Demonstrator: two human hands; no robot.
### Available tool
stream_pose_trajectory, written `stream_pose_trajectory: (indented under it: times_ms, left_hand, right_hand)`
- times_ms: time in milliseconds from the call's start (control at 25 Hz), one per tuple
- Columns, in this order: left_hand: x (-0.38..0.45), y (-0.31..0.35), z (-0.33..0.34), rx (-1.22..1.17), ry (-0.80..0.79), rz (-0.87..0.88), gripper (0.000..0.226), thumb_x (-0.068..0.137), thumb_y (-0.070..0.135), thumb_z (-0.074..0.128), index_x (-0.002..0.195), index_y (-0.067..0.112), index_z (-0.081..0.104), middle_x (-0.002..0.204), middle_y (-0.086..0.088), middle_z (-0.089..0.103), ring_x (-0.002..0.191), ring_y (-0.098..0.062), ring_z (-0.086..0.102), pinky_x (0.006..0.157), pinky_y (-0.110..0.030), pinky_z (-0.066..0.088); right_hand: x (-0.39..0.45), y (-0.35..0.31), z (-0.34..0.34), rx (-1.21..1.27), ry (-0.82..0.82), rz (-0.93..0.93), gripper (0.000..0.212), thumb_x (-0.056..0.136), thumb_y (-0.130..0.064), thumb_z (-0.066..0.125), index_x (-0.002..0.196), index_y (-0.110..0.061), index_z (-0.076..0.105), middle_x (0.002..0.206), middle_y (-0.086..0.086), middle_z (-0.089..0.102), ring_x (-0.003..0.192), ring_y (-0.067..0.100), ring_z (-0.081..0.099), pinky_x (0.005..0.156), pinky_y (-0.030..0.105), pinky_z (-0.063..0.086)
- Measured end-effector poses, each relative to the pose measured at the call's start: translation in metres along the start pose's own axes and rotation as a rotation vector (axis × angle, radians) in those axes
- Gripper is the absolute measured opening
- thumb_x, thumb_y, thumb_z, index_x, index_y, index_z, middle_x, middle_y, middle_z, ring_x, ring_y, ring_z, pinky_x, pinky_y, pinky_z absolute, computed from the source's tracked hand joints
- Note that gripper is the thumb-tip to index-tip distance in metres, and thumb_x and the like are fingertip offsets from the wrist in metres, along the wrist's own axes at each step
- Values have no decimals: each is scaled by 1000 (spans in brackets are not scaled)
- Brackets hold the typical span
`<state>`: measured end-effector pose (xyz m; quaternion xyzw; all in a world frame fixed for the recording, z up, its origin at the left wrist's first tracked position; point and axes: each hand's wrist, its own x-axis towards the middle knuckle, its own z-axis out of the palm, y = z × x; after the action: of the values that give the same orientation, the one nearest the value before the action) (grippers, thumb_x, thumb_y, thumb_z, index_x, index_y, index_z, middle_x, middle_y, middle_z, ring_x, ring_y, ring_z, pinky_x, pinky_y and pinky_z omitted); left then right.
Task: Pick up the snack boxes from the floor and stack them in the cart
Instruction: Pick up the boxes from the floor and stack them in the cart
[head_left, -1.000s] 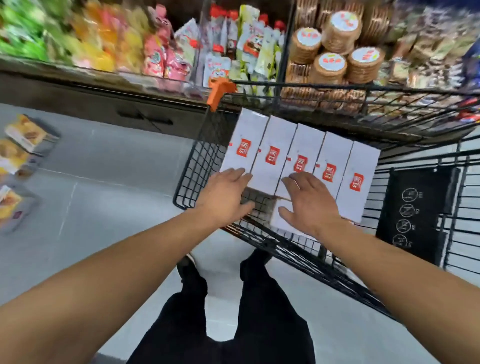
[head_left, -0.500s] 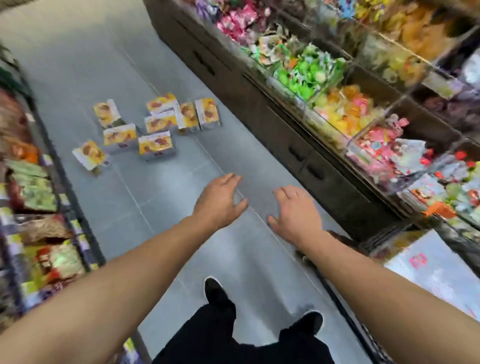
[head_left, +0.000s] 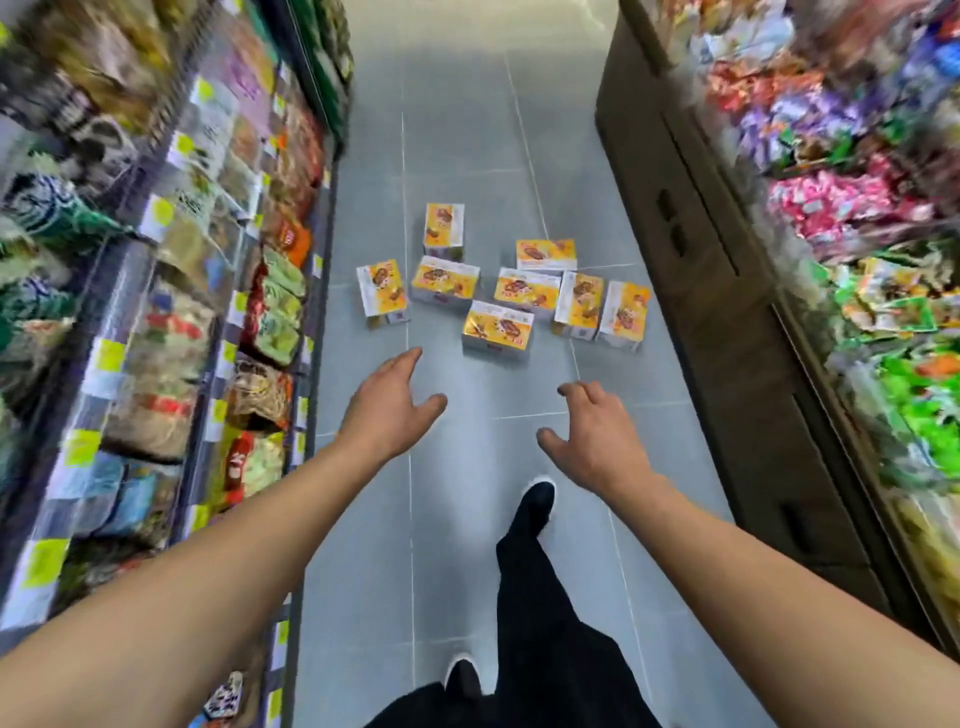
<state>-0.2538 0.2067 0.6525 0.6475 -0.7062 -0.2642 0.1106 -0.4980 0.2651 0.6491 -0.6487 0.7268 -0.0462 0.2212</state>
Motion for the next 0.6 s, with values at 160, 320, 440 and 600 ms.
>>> stream_pose_trajectory:
  times_ms: [160,320,440,600]
  left_hand:
    - [96,-17,-13,-45,39,-136,70,86,40,63,145,13,37,148,-8,43,134,-27,42,109,-37,34]
    - [200,-22,-11,-99,8,-257,69,86,41,63,145,15,39,145,-9,47,130,-28,46,107,-41,40]
    - [269,-31,-2,-108,-36,-305,68,87,42,62,146,17,38,147,-7,45,132,-26,45,107,-40,39]
    - [371,-62,30,-92,-104,-311,66,88,43,60,145,20,38,147,-3,45,131,-25,46,105,-38,39]
  right_hand:
    - [112,4,-5,73,-43,19,63,88,-43,57,141,-14,41,143,5,44,131,29,39,108,40,38]
    - [234,17,-20,69,-94,41,63,88,-43,57,141,-14,41,144,5,43,131,27,41,105,39,41]
    - [311,25,-20,76,-132,89,61,88,-43,58,141,-16,41,144,4,43,131,26,42,102,39,41]
    - [404,33,11,96,-176,187,61,89,-41,59,141,-15,41,145,3,42,132,24,41,103,38,39]
